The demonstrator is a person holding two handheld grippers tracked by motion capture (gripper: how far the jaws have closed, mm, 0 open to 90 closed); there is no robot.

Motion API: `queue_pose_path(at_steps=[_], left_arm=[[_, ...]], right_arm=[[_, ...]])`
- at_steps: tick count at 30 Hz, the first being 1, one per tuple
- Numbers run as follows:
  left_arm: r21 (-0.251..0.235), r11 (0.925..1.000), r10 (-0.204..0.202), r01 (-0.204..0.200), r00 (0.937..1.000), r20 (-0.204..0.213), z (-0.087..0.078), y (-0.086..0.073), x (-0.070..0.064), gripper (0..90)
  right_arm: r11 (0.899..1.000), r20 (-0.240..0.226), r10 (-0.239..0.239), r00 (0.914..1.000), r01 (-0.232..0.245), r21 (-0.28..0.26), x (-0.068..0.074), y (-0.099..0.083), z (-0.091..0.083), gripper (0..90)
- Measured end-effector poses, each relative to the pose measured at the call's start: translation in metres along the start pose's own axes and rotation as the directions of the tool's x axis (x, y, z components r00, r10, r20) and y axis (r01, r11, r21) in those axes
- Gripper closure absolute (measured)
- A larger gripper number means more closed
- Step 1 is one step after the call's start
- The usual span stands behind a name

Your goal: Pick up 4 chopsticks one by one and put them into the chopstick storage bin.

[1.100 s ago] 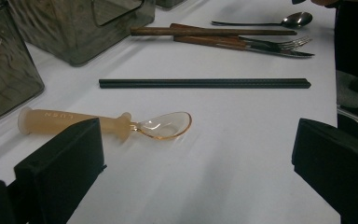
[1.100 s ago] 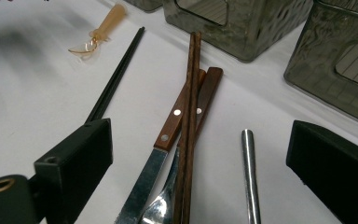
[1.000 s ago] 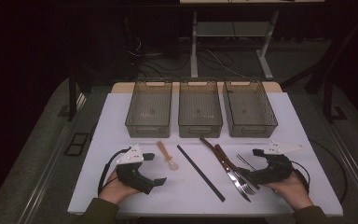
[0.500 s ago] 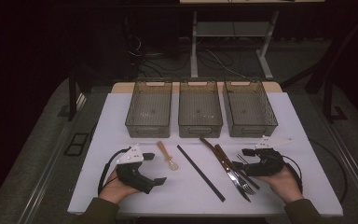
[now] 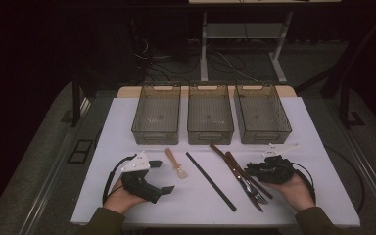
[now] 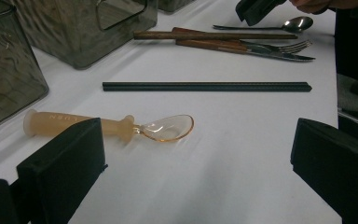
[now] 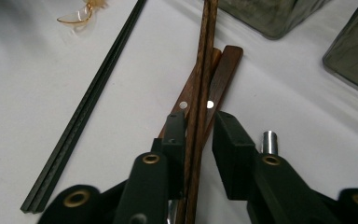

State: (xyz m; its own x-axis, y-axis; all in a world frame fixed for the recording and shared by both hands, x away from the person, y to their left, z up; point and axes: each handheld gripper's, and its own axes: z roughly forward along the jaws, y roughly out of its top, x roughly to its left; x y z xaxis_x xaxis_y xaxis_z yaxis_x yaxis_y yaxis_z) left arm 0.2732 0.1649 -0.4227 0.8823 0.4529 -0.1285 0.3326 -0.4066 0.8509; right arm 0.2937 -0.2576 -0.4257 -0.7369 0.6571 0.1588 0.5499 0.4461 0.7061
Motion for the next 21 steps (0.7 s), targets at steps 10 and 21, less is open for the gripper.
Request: queue_pose_path(at_steps=[10, 21], left_arm=[[0.002, 1.0, -0.004, 0.004, 1.0, 0.001, 0.0002, -0.0004, 0.0, 2.1], [0.004, 1.0, -0.007, 0.007, 1.0, 0.003, 0.0002, -0.0004, 0.0002, 2.2]], right_arm=[[0.999, 0.007, -0.003, 1.0, 0.003, 0.05, -0.0003, -0.0021, 0.0047, 78.8], [0.998, 0.008, 0.007, 0.9999, -0.007, 0.07, -0.0014, -0.0046, 0.006, 80.3]])
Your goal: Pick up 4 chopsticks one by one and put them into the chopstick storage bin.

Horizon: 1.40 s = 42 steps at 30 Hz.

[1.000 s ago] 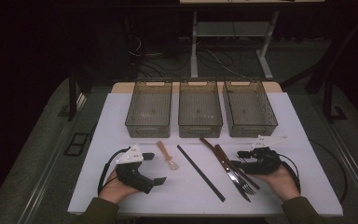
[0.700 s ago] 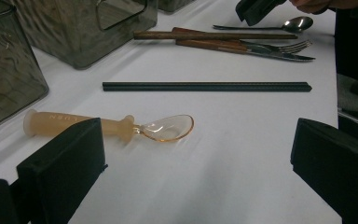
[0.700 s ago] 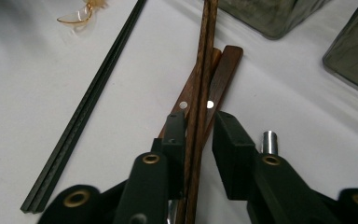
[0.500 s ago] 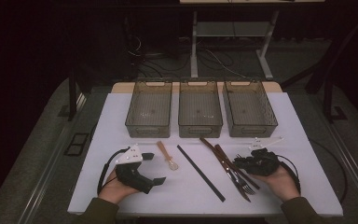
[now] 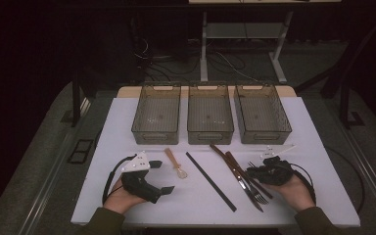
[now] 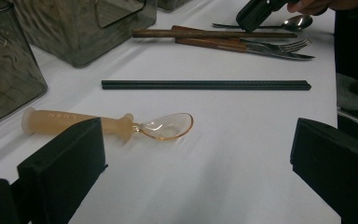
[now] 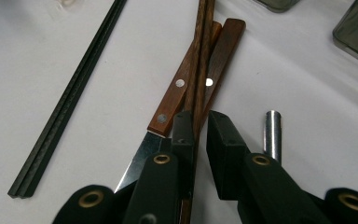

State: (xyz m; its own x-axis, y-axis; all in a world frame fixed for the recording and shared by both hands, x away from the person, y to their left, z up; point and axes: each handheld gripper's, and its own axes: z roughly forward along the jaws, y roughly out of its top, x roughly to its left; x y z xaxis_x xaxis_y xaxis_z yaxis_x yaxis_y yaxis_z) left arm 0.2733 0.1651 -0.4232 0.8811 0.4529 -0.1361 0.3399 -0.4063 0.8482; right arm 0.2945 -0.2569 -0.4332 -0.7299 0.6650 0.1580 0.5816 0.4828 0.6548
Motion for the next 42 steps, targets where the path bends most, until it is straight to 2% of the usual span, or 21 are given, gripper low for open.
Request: queue_pose_path(at_steps=[25, 35, 38, 42], left_arm=[[0.002, 1.0, 0.003, -0.003, 1.0, 0.005, -0.0002, 0.0, -0.0004, 2.3], [0.003, 1.0, 0.003, -0.003, 1.0, 0.006, -0.0001, 0.0, -0.0005, 2.3], [0.007, 1.0, 0.006, -0.006, 1.0, 0.006, 0.0001, -0.0001, -0.0005, 2.3], [0.012, 0.9999, 0.01, -0.01, 0.9999, 0.007, 0.0005, -0.0002, -0.0003, 2.3]], right_arm=[[0.999, 0.01, -0.011, 0.9999, 0.011, 0.032, -0.0024, -0.0037, 0.0006, 80.3], [0.998, 0.025, -0.025, 0.9994, 0.023, 0.066, -0.0021, -0.0053, 0.0029, 80.3], [0.996, 0.034, -0.042, 0.9986, 0.039, 0.086, -0.0011, -0.0059, 0.0051, 80.2], [0.995, 0.037, -0.051, 0.998, 0.048, 0.087, -0.0008, -0.006, 0.0055, 80.3]])
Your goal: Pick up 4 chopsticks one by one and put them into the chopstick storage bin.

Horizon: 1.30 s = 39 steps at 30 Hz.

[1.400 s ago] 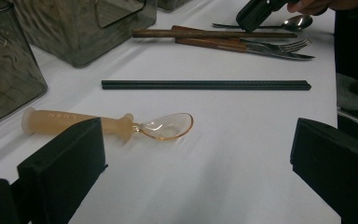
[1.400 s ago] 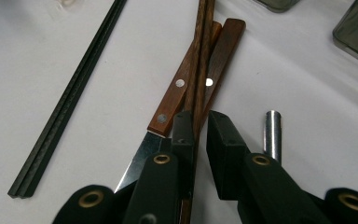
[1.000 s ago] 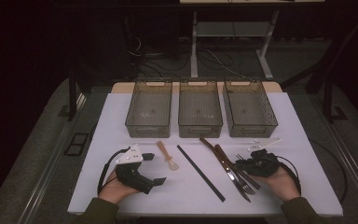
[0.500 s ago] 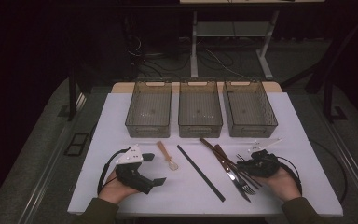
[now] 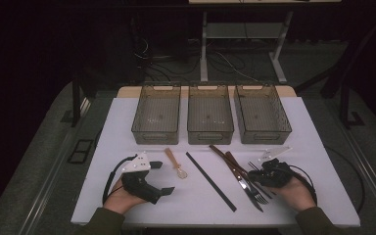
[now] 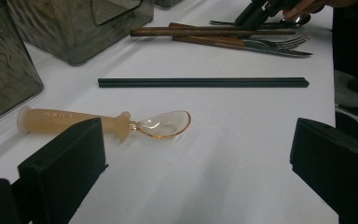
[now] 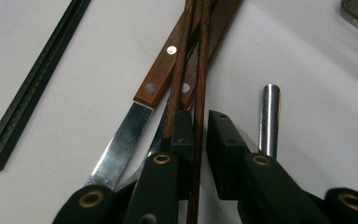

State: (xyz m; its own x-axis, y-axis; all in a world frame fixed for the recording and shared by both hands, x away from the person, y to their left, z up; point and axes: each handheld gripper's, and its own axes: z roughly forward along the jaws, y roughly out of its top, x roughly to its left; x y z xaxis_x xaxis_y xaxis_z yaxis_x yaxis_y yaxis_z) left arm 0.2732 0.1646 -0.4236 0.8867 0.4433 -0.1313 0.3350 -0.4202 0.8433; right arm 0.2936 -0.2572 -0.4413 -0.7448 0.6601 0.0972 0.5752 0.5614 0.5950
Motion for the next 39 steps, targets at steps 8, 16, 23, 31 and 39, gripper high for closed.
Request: queue_pose_path(at_steps=[8, 16, 23, 31, 39], left_arm=[[0.001, 1.0, 0.0, 0.0, 1.0, 0.002, 0.0, 0.0, 0.0, 2.4], [0.008, 1.0, 0.001, -0.001, 1.0, 0.004, 0.002, -0.001, 0.0, 2.4], [0.021, 0.9998, 0.0, 0.0, 1.0, 0.009, 0.005, -0.005, 0.001, 2.3], [0.025, 0.9996, -0.013, 0.013, 0.9997, 0.019, 0.009, -0.01, 0.001, 2.3], [0.025, 0.9997, -0.007, 0.007, 0.9999, 0.013, 0.008, -0.01, 0.001, 2.3]], right_arm=[[1.0, 0.015, -0.008, 0.9999, 0.008, 0.006, 0.001, 0.0, 0.0, 84.3], [1.0, 0.019, -0.023, 0.9995, 0.023, 0.001, 0.001, 0.0, 0.0, 85.1], [0.999, 0.028, -0.005, 0.9996, 0.007, -0.042, -0.002, 0.0, -0.009, 85.1], [0.997, 0.019, 0.006, 0.9998, -0.004, -0.079, -0.004, 0.0, -0.018, 85.1], [0.992, -0.026, 0.011, 0.9996, -0.014, -0.123, 0.0, 0.006, -0.026, 85.1]])
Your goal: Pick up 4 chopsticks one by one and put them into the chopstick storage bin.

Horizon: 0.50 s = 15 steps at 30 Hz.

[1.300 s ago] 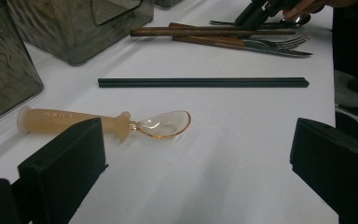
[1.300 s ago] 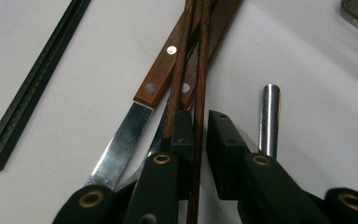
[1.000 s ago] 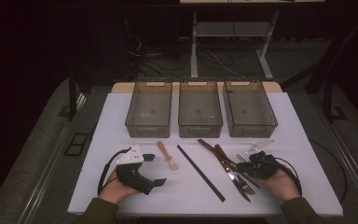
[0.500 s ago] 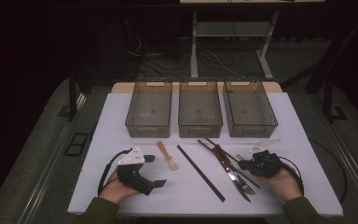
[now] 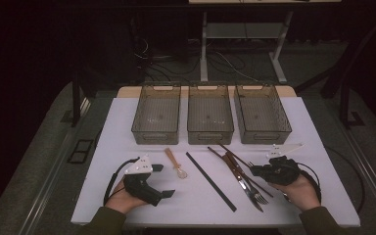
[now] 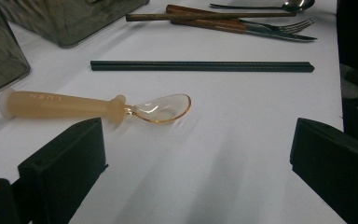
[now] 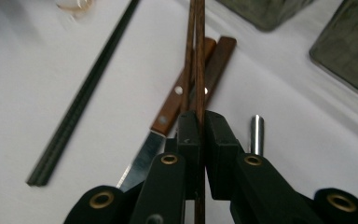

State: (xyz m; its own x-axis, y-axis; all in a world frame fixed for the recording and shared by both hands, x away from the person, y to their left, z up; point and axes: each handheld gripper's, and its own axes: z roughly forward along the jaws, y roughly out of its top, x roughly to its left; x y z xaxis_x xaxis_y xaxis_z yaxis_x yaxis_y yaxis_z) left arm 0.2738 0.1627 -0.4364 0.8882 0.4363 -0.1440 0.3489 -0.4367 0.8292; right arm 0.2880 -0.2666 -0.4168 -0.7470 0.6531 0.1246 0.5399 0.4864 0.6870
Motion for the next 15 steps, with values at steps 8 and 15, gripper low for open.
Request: queue_pose_path(at_steps=[8, 15], left_arm=[[-0.007, 0.9999, -0.012, 0.012, 0.9999, 0.0, 0.001, 0.0, 0.0, 2.3], [-0.009, 0.9999, -0.005, 0.005, 1.0, 0.001, 0.0, 0.001, -0.001, 2.3]], right_arm=[[0.998, -0.03, 0.031, 0.9991, -0.032, -0.047, 0.0, 0.009, -0.005, 85.1], [0.997, -0.032, 0.029, 0.9991, -0.031, -0.064, 0.005, 0.023, 0.001, 85.1]])
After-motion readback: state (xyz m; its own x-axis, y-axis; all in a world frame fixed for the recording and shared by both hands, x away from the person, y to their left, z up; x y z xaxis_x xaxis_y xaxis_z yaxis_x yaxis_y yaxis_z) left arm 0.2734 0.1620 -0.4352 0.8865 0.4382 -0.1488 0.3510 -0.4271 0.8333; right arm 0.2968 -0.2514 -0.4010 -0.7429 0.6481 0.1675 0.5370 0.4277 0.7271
